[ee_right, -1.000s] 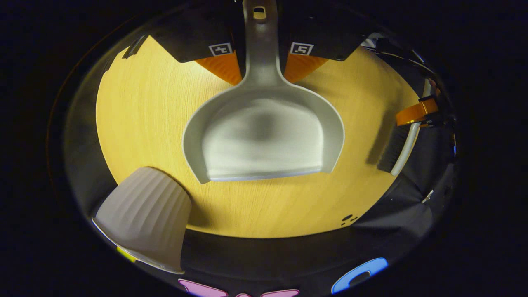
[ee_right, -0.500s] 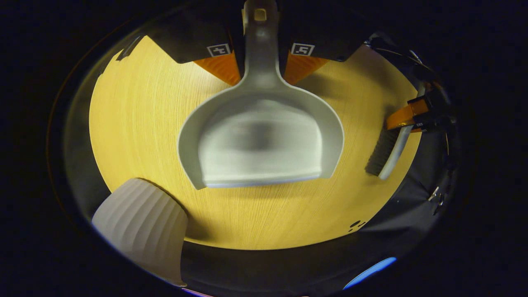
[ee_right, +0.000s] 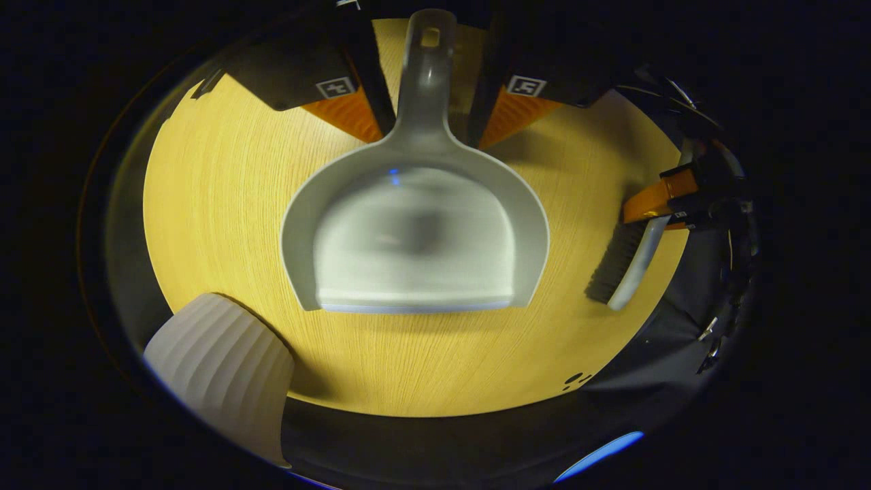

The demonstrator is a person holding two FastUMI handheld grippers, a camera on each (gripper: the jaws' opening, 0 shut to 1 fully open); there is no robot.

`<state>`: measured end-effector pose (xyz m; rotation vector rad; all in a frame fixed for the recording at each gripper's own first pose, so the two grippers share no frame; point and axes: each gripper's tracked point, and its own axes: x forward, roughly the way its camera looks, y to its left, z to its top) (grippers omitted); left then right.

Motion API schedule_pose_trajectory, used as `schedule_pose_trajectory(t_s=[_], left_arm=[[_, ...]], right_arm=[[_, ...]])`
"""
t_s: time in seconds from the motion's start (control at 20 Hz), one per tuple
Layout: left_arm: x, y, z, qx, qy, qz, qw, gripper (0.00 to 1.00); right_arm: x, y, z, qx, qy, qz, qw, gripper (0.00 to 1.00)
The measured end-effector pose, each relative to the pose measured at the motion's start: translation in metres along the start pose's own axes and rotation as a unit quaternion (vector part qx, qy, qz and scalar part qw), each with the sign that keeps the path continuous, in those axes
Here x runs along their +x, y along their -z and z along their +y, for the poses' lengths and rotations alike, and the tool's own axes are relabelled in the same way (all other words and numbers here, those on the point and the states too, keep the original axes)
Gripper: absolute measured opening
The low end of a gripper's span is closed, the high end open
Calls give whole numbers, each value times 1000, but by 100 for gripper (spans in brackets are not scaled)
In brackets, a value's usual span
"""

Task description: Pick up the small broom and dustpan from the desktop, sweep the trash into the dustpan with the broom, and then empty the trash into the garbage bin.

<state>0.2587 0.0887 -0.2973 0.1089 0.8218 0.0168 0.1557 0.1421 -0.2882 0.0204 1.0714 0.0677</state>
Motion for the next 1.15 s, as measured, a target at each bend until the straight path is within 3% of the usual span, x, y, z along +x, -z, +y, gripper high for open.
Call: schedule_pose_trajectory(t_s=[0.05, 0.15, 0.3, 0.5, 0.65, 1.0, 1.15], left_arm=[[-4, -2, 1, -2, 2, -10, 1000, 38], [-16, -7, -3, -3, 13, -31, 999, 53], [-36, -18, -5, -3, 25, -65, 998, 99], [-81, -29, -8, -16, 38, -127, 991, 97], [-123, -32, 0, -50, 43, -190, 980, 97], [-234, 5, 9, -76, 19, -329, 941, 96], [-260, 30, -5, -95, 40, -347, 932, 96]], right_arm=[[2, -1, -2, -2, 3, -4, 1000, 77], [-7, 0, -1, -3, 5, -15, 1000, 100], [-21, -5, -1, -5, 13, -43, 999, 99], [-55, -13, 0, -8, 37, -100, 994, 99], [-90, -21, 5, -8, 47, -167, 985, 99], [-192, -25, 37, -34, 40, -331, 942, 99], [-222, -10, 44, -39, 43, -364, 930, 100]])
